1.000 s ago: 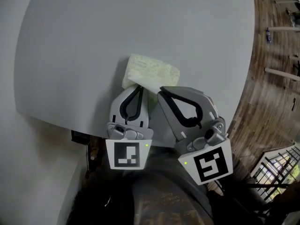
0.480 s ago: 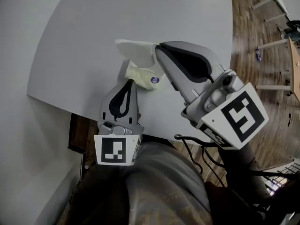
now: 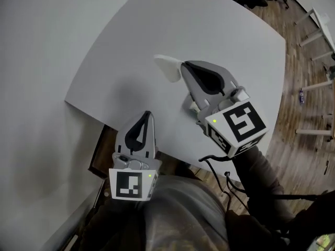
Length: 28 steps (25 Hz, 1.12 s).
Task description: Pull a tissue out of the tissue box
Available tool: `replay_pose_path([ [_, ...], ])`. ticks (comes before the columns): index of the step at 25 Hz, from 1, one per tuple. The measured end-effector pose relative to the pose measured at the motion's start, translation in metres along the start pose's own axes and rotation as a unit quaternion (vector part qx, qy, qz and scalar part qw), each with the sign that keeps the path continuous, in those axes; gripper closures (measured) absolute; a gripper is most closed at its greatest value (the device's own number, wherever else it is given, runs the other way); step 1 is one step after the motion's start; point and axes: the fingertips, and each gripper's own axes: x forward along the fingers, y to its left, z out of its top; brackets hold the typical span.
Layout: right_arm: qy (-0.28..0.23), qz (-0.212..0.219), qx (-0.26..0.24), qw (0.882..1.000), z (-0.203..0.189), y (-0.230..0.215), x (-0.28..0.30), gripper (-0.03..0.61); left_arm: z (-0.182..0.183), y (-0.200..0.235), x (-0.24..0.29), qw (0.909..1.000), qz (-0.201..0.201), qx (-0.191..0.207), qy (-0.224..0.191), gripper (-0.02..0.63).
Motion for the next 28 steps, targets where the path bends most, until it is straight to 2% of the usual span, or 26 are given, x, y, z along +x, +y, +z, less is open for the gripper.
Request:
replay_pose_path([
  [3,-0.006,-0.011,-0.007,1.000,0.005,0.023,0.057,0.574,-0.004,0.054,-0.012,0.9998,0.012,0.004,0.013,0.615],
  [7,-0.011,0.006,-0.023,1.000,-0.003,0.070,0.140,0.574,-0.015,0.128,-0.025,0.9985,0.047,-0.007,0.027,0.615],
  [11,0.013,0.024,-0.035,0.999,-0.041,0.117,0.206,0.574,-0.030,0.171,-0.046,0.9960,0.077,-0.008,0.044,0.615],
  [15,0.073,0.051,-0.035,0.995,-0.091,0.170,0.255,0.574,-0.041,0.210,-0.069,0.9930,0.105,-0.008,0.053,0.615],
  [17,0.108,0.073,-0.026,0.991,-0.113,0.195,0.268,0.561,-0.044,0.226,-0.080,0.9913,0.119,-0.011,0.056,0.614],
  [21,0.153,0.130,-0.030,0.979,-0.141,0.237,0.270,0.453,-0.044,0.246,-0.094,0.9897,0.138,-0.009,0.039,0.615],
  [24,0.162,0.146,-0.030,0.975,-0.149,0.252,0.256,0.422,-0.041,0.251,-0.104,0.9878,0.153,-0.017,0.023,0.615],
  [28,0.140,0.145,-0.011,0.979,-0.140,0.260,0.222,0.419,-0.041,0.237,-0.114,0.9885,0.149,-0.017,0.013,0.614],
])
